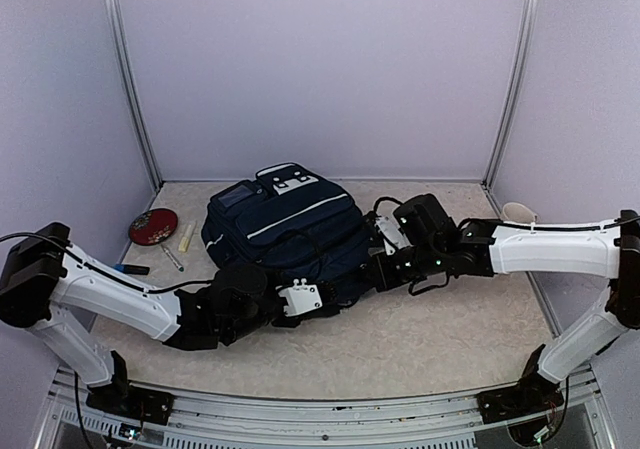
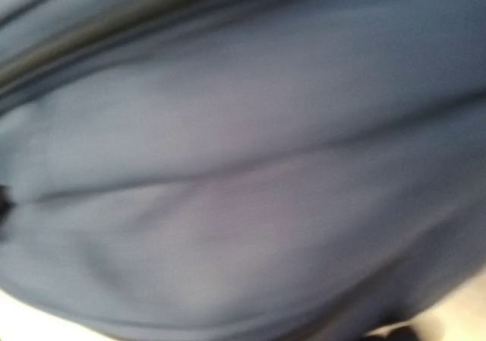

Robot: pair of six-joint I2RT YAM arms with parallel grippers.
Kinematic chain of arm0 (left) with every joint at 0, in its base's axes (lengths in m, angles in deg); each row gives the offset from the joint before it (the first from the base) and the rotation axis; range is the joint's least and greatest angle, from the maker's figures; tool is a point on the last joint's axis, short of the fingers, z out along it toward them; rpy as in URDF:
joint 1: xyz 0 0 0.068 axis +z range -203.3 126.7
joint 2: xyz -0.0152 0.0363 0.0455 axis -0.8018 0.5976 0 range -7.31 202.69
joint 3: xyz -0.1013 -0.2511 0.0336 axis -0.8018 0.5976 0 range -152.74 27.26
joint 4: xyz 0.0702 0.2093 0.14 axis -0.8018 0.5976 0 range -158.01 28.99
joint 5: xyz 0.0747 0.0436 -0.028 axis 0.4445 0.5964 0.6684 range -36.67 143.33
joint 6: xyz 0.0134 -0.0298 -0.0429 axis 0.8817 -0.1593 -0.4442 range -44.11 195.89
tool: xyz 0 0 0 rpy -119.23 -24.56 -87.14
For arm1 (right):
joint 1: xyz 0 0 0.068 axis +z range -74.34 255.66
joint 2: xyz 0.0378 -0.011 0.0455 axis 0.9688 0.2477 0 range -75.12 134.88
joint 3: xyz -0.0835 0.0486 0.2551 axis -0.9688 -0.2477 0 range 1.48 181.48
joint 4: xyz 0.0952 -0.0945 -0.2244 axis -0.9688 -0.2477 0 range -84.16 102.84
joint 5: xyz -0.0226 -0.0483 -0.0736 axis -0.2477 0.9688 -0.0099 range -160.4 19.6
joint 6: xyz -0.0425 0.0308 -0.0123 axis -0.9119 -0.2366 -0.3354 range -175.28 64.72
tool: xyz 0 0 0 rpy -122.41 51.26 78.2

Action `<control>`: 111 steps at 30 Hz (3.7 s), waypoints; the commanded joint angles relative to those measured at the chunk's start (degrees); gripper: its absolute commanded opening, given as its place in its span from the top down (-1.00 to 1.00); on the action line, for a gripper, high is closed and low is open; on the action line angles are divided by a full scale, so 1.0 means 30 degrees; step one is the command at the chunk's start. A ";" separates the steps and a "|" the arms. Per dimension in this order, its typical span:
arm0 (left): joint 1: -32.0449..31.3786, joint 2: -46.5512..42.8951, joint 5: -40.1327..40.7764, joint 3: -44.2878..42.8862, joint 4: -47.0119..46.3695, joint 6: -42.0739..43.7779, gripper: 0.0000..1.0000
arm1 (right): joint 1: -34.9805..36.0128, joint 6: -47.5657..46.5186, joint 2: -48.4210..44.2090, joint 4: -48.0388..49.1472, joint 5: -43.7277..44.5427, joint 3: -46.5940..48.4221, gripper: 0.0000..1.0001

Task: Pack the student bag
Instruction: Zip the student bag into the largest pocket of the bag.

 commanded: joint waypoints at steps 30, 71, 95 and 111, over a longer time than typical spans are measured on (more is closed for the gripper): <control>0.4953 -1.1367 -1.1869 0.6691 -0.2145 -0.9966 -0.88 | -0.3537 -0.3643 0.0247 -0.1839 -0.5238 0.1681 1.00; -0.1319 -0.4954 0.5892 0.1875 0.5652 -0.2914 1.00 | -0.4899 -0.5674 0.2351 -0.5033 -0.2815 0.3684 1.00; -0.2561 -0.7287 -0.4953 -0.0096 0.8334 -0.6259 -0.41 | -0.8108 -0.6948 0.2679 -0.3099 -0.5558 0.3870 0.27; 0.9263 -0.9410 -0.7420 -0.1958 1.1092 -1.7555 -0.81 | -0.4278 -0.9935 0.0841 0.1258 -1.0377 0.2572 -0.14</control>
